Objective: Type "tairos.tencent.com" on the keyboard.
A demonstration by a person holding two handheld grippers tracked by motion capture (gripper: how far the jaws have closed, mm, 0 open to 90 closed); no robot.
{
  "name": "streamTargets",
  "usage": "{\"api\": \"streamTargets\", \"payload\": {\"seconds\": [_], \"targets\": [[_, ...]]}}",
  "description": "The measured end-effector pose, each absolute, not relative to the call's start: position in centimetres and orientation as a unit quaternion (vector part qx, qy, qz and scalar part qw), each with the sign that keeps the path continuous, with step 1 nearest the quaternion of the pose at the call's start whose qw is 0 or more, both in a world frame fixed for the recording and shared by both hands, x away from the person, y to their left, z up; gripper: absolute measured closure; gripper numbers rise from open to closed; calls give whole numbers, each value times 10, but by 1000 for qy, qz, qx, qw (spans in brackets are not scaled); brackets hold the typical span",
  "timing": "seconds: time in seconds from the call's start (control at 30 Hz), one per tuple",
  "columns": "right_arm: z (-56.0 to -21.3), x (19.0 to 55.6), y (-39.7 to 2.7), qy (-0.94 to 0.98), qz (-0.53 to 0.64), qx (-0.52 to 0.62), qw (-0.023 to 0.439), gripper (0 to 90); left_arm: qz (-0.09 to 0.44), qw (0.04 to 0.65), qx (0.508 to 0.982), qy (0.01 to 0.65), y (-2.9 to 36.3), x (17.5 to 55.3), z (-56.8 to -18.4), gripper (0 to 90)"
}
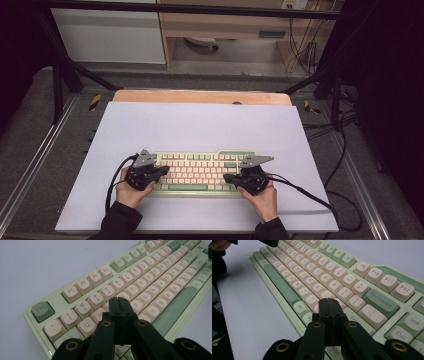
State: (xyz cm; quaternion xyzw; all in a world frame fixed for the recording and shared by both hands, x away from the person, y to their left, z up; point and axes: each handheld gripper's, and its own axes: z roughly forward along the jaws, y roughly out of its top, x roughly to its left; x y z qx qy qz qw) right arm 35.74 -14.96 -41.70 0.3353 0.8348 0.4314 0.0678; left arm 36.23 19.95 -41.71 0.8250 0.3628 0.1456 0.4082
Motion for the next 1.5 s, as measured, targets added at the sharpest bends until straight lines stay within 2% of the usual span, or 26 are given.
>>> {"api": "streamTargets", "payload": {"seconds": [0.87,1.5], "targets": [[-414,360,-113,846,430,310,58,900,145,418,816,372,231,343,-420,900],[-418,370,-76,850,431,301,47,900,142,421,814,375,233,344,-421,900]]}}
